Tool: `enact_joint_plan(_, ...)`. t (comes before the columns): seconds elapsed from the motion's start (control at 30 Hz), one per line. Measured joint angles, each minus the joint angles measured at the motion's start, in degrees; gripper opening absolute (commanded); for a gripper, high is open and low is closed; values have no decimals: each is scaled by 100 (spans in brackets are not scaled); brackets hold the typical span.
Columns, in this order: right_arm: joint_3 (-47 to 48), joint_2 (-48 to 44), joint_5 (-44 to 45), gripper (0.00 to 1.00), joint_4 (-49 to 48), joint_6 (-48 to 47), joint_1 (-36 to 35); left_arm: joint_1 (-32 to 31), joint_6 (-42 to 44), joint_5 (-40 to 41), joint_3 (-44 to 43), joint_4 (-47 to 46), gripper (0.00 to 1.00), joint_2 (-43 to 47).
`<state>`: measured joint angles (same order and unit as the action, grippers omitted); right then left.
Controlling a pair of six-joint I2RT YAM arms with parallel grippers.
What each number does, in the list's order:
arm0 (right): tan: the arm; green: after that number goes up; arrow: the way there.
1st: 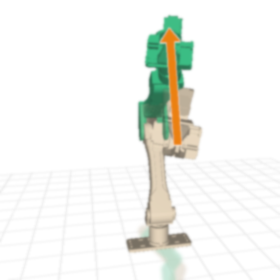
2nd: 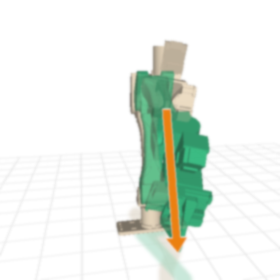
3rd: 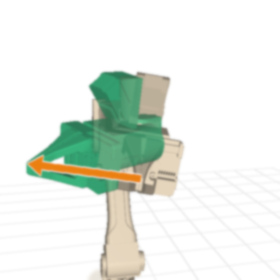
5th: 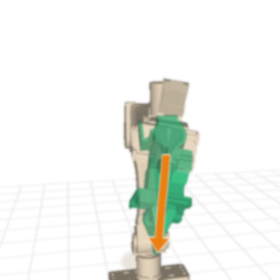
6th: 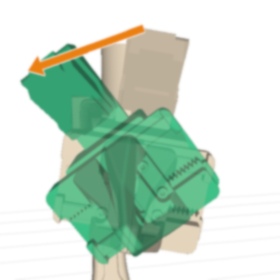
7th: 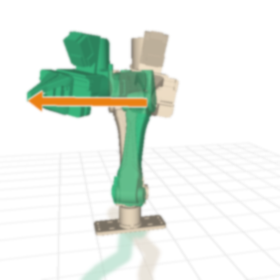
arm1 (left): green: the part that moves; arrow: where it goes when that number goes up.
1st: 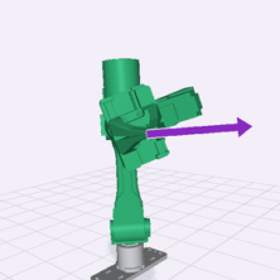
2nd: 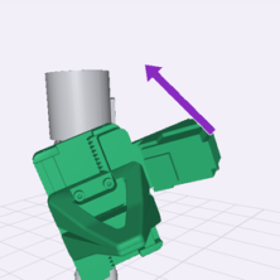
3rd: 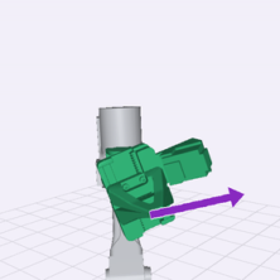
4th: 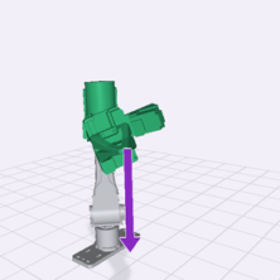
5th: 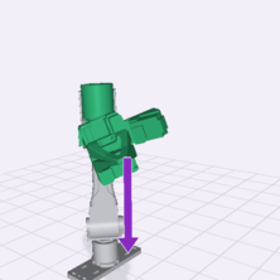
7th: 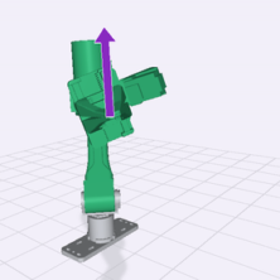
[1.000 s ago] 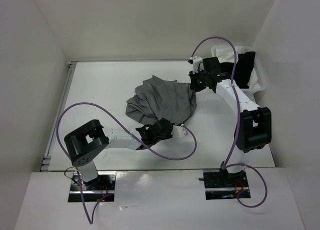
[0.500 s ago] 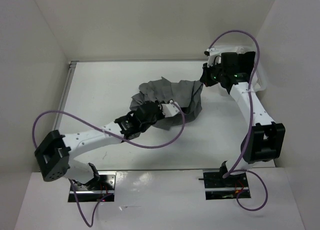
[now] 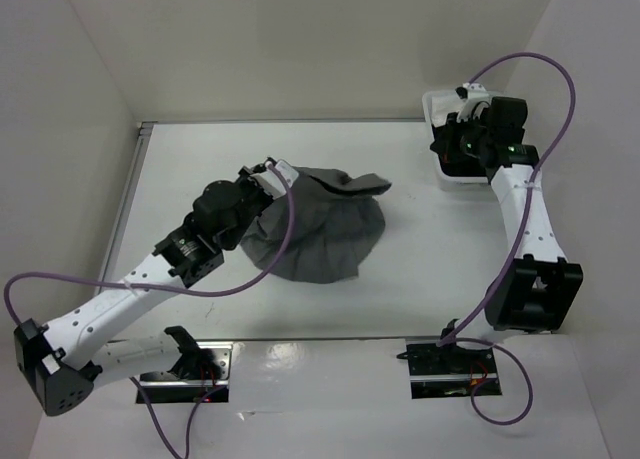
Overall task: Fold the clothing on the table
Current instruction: Flatten the skirt out
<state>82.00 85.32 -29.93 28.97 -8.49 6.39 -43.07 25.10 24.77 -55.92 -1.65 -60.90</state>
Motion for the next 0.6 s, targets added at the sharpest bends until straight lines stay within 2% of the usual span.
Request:
enact_joint_plan(0.13,162,-345,-212,0,55,68,87,74,0,57,0,197,0,422)
enact_joint_plan(0.2,203,-649,-334,2,74,101,87,101,0,52,-13,343,3,603)
enact_joint_plan(0.23,234,-811,-393,11,72,114,87,107,0,44,-20,413,3,678)
enact_joint_plan(0.27,251,-955,-428,30,57,127,87,129,0,42,-24,490,4,765)
enact_joint_plan(0.3,258,-1102,-439,39,57,151,68,149,2,26,-33,551,4,835)
enact_joint_plan(0.37,249,-1311,-319,53,61,59,-52,192,4,-31,-37,632,6,942)
enact_joint_plan(0.4,229,-1381,-170,57,63,13,-243,210,7,-66,-31,658,6,997)
enact_joint_plan(0.43,164,-1425,105,62,44,-57,-568,234,4,-105,-13,680,7,1056)
enact_joint_plan(0.47,50,-1445,400,72,22,-142,-1032,262,7,-140,15,702,7,1106)
enact_joint_plan(0.53,-299,-1412,955,77,-33,-302,-1980,321,2,-199,68,728,7,1172)
enact_joint_plan(0.6,-669,-1296,1346,79,-17,-463,-2638,400,-2,-245,103,758,7,1172)
